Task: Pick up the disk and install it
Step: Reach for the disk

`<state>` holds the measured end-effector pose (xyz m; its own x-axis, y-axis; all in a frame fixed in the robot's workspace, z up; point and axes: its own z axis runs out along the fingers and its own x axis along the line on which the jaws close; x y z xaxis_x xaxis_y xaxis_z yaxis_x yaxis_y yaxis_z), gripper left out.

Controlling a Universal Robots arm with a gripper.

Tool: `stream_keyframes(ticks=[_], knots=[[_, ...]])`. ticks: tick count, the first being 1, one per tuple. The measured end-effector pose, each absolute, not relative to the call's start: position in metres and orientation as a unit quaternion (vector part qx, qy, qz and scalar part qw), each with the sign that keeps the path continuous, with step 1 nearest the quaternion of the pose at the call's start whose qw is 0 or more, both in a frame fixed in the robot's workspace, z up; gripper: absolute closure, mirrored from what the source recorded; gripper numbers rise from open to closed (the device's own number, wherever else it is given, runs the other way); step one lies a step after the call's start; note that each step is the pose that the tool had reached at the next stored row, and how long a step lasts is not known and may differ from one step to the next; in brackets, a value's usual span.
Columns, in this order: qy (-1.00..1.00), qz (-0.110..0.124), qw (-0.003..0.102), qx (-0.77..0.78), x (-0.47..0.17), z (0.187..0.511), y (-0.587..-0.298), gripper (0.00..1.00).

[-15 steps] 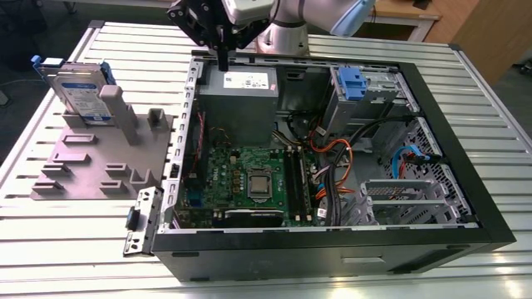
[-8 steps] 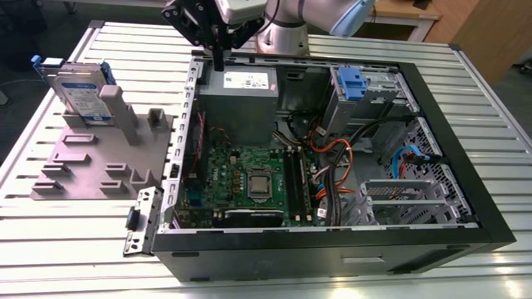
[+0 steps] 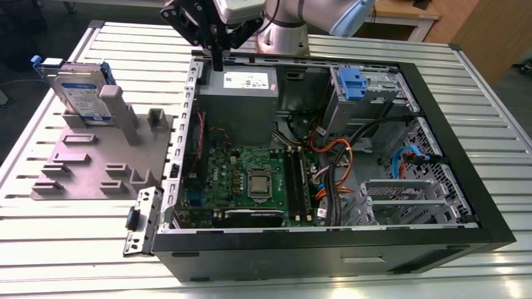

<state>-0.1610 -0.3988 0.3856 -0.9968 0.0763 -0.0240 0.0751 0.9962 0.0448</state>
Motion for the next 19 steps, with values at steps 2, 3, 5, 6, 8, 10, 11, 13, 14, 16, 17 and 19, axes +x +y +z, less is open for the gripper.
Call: stream_keyframes(ticks=[2,3,5,6,8,10,11,13,14,16,17,19], knots=[[0.999,0.022,0.013,0.038,-0.1620,0.3856,-0.3988,0.89],[0.999,0.022,0.013,0.038,-0.1623,0.3855,-0.3988,0.89],[0.999,0.022,0.013,0.038,-0.1630,0.3855,-0.3988,0.89],[0.999,0.022,0.013,0.038,-0.1635,0.3855,-0.3988,0.89],[0.999,0.022,0.013,0.038,-0.1643,0.3855,-0.3989,0.89],[0.999,0.022,0.013,0.038,-0.1650,0.3854,-0.3988,0.89],[0.999,0.022,0.013,0.038,-0.1654,0.3854,-0.3988,0.89],[0.999,0.022,0.013,0.038,-0.1661,0.3854,-0.3988,0.89],[0.999,0.022,0.013,0.038,-0.1666,0.3854,-0.3989,0.89],[0.999,0.022,0.013,0.038,-0.1673,0.3853,-0.3988,0.89],[0.999,0.022,0.013,0.038,-0.1677,0.3853,-0.3988,0.89],[0.999,0.022,0.013,0.038,-0.1684,0.3852,-0.3988,0.89]])
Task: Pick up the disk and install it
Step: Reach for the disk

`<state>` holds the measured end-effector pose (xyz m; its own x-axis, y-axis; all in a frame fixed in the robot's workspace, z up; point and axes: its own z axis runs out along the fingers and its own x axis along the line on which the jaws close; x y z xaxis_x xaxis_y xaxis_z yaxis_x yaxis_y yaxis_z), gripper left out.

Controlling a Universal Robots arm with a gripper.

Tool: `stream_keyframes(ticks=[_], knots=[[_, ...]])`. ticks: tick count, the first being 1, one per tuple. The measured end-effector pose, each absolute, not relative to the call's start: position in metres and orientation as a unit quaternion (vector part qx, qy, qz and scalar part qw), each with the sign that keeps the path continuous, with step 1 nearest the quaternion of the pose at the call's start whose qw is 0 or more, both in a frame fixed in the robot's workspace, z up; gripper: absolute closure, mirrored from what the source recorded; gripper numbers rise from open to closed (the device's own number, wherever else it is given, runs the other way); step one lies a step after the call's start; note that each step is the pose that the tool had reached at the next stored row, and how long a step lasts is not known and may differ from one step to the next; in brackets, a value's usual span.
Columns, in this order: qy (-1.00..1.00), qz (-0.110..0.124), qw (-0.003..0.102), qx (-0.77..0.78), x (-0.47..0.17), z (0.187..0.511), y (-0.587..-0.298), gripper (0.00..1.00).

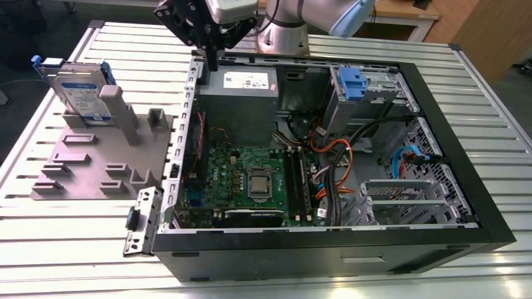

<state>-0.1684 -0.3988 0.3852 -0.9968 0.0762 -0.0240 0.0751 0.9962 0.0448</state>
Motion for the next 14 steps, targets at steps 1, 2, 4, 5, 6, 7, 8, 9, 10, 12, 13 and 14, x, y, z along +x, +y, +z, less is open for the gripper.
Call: stream_keyframes(ticks=[1,2,4,5,6,7,8,9,10,12,13,14], knots=[[0.999,0.022,0.013,0.038,-0.169,0.385,-0.399,0.89],[0.999,0.022,0.013,0.038,-0.169,0.385,-0.399,0.89],[0.999,0.022,0.013,0.038,-0.170,0.385,-0.399,0.89],[0.999,0.022,0.013,0.038,-0.171,0.385,-0.399,0.89],[0.999,0.022,0.013,0.038,-0.172,0.385,-0.399,0.89],[0.999,0.022,0.013,0.038,-0.172,0.385,-0.399,0.89],[0.999,0.022,0.013,0.038,-0.173,0.385,-0.399,0.89],[0.999,0.022,0.013,0.038,-0.174,0.385,-0.399,0.89],[0.999,0.022,0.013,0.038,-0.175,0.385,-0.399,0.89],[0.999,0.022,0.013,0.038,-0.178,0.385,-0.399,0.89],[0.999,0.022,0.013,0.038,-0.180,0.385,-0.399,0.89],[0.999,0.022,0.013,0.038,-0.182,0.385,-0.399,0.89]])
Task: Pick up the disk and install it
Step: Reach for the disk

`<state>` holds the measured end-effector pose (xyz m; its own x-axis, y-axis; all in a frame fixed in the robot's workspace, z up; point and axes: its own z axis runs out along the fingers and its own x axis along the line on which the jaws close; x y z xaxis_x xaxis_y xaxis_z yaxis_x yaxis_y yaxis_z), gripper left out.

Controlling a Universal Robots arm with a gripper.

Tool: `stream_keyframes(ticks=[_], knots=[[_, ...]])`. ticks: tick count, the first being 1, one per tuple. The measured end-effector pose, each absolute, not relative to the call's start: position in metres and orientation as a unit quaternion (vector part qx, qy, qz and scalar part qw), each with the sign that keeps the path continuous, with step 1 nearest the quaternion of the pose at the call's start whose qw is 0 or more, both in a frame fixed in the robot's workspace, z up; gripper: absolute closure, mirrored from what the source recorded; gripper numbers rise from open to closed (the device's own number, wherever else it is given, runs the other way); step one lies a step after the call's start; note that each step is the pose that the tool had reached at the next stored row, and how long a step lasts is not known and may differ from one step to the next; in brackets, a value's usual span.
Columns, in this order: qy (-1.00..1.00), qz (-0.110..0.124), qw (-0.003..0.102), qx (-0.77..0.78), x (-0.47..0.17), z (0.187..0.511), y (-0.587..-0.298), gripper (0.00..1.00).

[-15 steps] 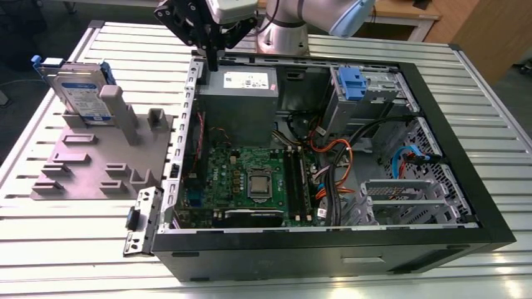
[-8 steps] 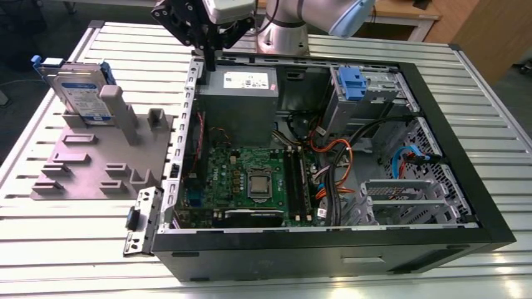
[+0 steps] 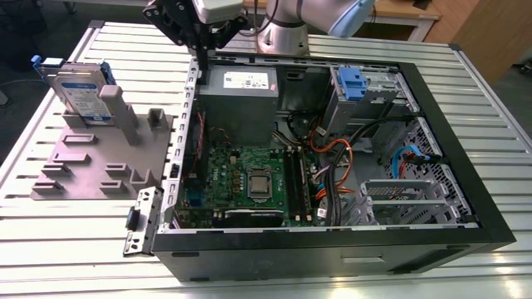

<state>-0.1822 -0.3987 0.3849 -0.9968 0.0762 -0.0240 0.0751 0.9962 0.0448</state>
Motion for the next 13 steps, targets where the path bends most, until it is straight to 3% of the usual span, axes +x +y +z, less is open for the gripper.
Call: stream_keyframes(ticks=[13], knots=[[0.999,0.022,0.013,0.038,-0.198,0.385,-0.397,0.89]])
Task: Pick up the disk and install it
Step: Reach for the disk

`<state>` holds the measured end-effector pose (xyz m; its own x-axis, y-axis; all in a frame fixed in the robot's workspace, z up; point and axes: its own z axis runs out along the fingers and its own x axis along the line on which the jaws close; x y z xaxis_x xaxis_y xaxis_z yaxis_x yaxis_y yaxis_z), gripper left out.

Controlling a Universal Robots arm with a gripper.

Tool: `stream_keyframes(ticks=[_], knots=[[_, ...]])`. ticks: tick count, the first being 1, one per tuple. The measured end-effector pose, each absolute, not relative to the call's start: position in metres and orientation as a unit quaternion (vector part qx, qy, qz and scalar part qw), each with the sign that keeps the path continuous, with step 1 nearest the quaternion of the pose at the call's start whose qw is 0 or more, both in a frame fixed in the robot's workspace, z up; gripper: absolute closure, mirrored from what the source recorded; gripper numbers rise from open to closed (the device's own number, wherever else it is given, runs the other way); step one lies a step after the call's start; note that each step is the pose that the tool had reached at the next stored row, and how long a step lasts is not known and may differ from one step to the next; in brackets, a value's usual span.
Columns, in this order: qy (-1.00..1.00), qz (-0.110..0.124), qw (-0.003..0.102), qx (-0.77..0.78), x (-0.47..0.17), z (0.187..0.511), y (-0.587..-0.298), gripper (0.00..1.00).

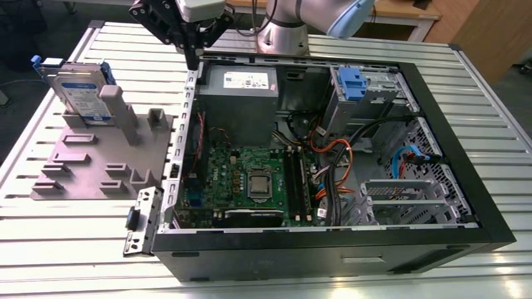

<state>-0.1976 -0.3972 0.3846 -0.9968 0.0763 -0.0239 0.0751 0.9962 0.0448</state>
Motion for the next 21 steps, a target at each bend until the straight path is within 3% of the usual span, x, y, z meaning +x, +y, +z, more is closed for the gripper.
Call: stream_keyframes(ticks=[21], knots=[[0.999,0.022,0.013,0.038,-0.217,0.384,-0.397,0.89]])
